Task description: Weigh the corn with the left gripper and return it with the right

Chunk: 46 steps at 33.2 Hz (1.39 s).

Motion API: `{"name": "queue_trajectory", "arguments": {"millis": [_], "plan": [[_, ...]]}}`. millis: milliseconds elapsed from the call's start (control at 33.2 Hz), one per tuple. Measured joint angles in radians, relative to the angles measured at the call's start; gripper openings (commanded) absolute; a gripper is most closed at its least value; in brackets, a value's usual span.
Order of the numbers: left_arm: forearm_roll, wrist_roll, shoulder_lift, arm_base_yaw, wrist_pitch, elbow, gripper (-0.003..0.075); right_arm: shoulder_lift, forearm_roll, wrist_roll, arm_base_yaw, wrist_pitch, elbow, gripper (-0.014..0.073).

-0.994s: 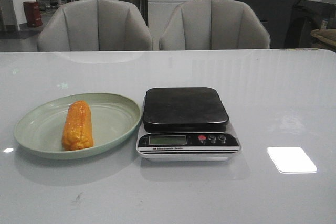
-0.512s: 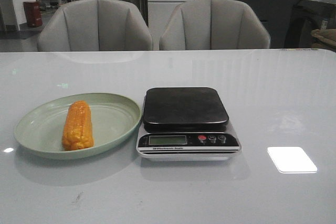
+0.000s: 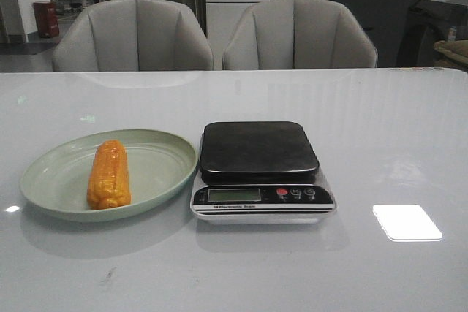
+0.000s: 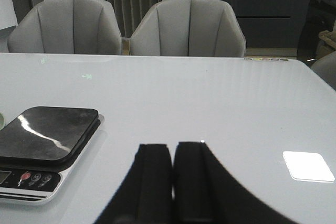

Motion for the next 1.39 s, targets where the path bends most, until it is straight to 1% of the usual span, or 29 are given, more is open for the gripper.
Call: {"name": "queue_trajectory", "arguments": {"millis": [181,271,391,542,783,843,873,964,994,1054,1114,1265,1385], "plan": [[-0.033,0.000,0.208,-0.093,-0.053,-0.089,0.0565,0.000,0.000,0.000,0.000,0.000,0.000,0.0167],[-0.040,-0.018,0.319,-0.115,-0.056,-0.140,0.0565,0.000,0.000,0.000,0.000,0.000,0.000,0.0167],[-0.047,-0.047,0.463,-0.118,-0.037,-0.213,0.0565,0.000,0.000,0.000,0.000,0.000,0.000,0.0167],[-0.055,-0.054,0.621,-0.121,0.019,-0.318,0.0565,0.000,0.000,0.000,0.000,0.000,0.000,0.0167],[-0.058,-0.056,0.781,-0.121,0.091,-0.420,0.0554,0.000,0.000,0.000,0.000,0.000,0.000,0.0167],[-0.060,-0.057,0.807,-0.121,0.099,-0.427,0.0511,0.000,0.000,0.000,0.000,0.000,0.000,0.0167],[-0.063,-0.057,0.820,-0.121,0.104,-0.431,0.0463,0.000,0.000,0.000,0.000,0.000,0.000,0.0167],[-0.071,-0.057,0.841,-0.121,0.123,-0.450,0.0281,0.000,0.000,0.000,0.000,0.000,0.000,0.0167],[-0.072,-0.057,0.843,-0.121,0.129,-0.456,0.0206,0.000,0.000,0.000,0.000,0.000,0.000,0.0167],[-0.073,-0.057,0.846,-0.121,0.136,-0.469,0.0101,0.000,0.000,0.000,0.000,0.000,0.000,0.0167],[-0.073,-0.057,0.847,-0.121,0.144,-0.486,0.0132,0.000,0.000,0.000,0.000,0.000,0.000,0.0167],[-0.085,-0.057,0.850,-0.123,0.185,-0.558,0.0133,0.000,0.000,0.000,0.000,0.000,0.000,0.0167],[-0.100,-0.057,0.850,-0.148,0.202,-0.638,0.0133,0.000,0.000,0.000,0.000,0.000,0.000,0.0167]]}}
